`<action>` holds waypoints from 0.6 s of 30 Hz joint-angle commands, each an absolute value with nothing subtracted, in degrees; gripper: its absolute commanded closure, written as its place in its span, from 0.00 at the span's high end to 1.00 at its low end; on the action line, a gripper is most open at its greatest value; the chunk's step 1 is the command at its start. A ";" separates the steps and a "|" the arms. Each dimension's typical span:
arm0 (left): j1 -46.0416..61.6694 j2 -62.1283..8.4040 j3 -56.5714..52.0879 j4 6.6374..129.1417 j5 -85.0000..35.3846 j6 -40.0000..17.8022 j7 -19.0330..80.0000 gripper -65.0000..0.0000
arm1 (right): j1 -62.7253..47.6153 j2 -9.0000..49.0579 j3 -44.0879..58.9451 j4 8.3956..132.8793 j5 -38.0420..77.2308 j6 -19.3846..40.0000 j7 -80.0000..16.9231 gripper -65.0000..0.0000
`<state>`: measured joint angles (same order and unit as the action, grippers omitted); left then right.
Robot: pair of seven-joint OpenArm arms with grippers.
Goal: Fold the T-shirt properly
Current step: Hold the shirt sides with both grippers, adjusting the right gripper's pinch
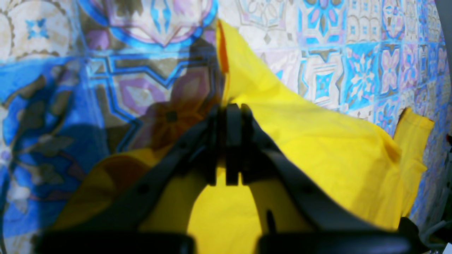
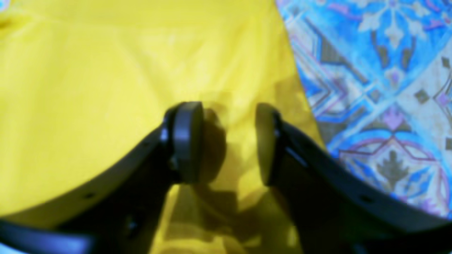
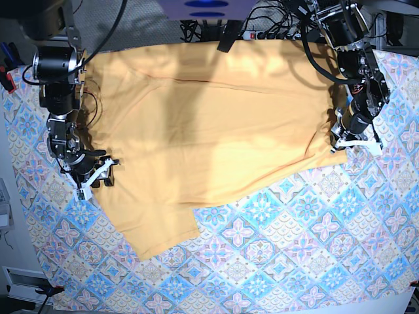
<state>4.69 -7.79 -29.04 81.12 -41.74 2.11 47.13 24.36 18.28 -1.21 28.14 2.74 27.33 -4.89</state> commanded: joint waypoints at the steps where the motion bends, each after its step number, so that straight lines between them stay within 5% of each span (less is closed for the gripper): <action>1: 4.44 -8.48 -29.23 82.15 -42.68 1.89 46.73 0.00 | 25.80 19.47 -1.01 28.70 2.95 26.77 -3.82 0.45; 6: 4.70 -8.57 -29.32 82.15 -45.05 1.98 46.73 0.00 | 26.59 19.47 -1.19 28.70 3.12 19.82 -3.65 0.55; 18: 4.70 -8.57 -29.32 82.15 -45.14 1.98 46.73 0.00 | 29.32 19.47 -1.63 25.71 2.95 19.74 -3.56 0.57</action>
